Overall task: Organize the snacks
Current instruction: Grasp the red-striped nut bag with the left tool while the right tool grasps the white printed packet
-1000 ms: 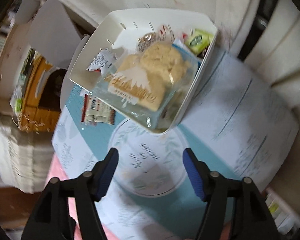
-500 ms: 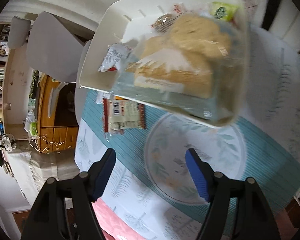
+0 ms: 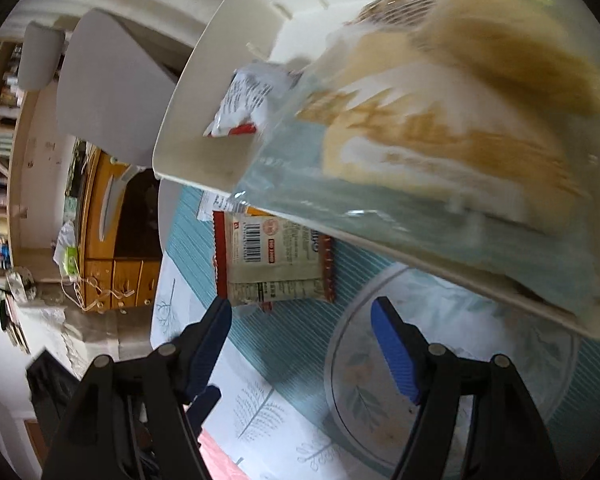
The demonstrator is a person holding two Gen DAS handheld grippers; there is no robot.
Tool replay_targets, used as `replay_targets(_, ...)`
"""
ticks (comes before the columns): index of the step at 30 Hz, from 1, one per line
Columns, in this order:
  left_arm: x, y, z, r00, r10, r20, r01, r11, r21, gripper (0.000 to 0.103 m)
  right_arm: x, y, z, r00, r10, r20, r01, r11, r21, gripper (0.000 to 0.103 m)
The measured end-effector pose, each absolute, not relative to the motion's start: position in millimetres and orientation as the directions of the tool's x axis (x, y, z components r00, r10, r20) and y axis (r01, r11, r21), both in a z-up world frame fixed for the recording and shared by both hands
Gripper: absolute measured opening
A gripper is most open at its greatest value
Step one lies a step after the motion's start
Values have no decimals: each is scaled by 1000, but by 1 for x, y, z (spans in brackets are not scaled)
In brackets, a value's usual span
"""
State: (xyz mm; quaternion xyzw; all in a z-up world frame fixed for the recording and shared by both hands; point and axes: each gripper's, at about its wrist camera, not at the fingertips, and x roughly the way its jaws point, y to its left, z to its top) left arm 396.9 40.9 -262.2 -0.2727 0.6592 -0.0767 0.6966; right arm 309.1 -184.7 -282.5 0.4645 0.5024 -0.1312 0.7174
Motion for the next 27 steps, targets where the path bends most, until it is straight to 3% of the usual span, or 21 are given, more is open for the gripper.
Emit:
replay_targets(9,419,29,-300,19,-490,-872,-365,808,-462,78,332,-173,-296,457,270,-848,603,607,518,73)
replay_targets(22,443,-10,-309,-46,-449,-892,-350,844,-407,61,347,-175,-309,432,260,-863,587,645,488,72)
replay_targets(25,445,-12,-309,-44,-438,-898,-354,847,-396,58,351,-172,-308,417,247,-875,571,678,463,70)
replay_targets(27,449,-12,-310,-32,-441,-897,-359,842,-402,52,352,-173,-308,413,238,-879,562,693,451,60)
